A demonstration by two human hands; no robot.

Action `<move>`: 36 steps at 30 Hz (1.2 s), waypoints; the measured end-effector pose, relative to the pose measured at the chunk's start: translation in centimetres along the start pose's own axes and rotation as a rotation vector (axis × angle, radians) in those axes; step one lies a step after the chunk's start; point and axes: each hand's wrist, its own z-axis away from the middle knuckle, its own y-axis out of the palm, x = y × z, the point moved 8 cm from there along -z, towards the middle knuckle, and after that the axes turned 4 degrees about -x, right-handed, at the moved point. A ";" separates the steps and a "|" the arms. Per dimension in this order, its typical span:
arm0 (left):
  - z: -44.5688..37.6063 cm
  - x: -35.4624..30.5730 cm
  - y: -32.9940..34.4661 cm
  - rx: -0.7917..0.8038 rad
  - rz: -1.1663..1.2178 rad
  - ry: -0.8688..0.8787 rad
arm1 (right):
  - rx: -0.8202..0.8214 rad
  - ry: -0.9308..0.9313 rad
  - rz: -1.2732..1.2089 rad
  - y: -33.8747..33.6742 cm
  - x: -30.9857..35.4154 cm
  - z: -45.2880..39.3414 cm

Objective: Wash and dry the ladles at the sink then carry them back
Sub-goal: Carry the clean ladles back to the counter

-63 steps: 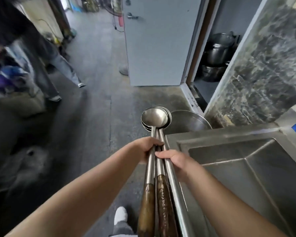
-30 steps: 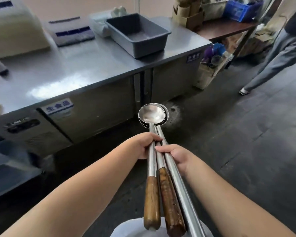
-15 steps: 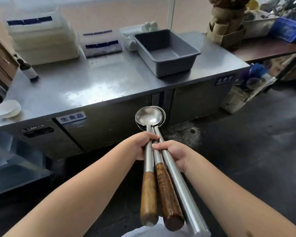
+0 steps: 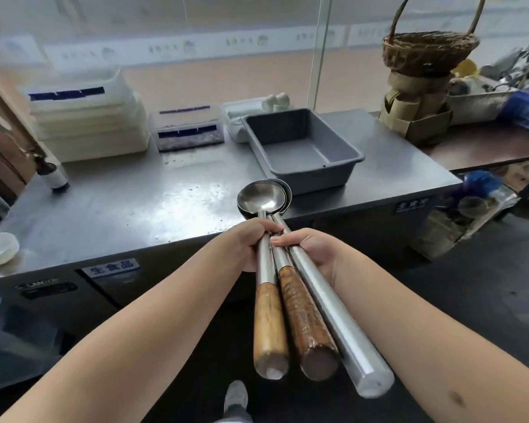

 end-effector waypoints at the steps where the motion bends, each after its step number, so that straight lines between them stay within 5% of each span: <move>1: -0.8 -1.4 -0.1 0.000 0.004 0.009 | 0.004 -0.009 0.003 -0.4 1.3 -0.8; 15: -11.6 -21.0 -2.0 0.065 -0.053 0.111 | -0.036 -0.134 -0.006 -6.2 18.8 -13.1; 36: -38.1 -35.5 2.8 -0.125 0.108 -0.030 | -0.070 0.161 -0.012 -29.8 32.3 -30.8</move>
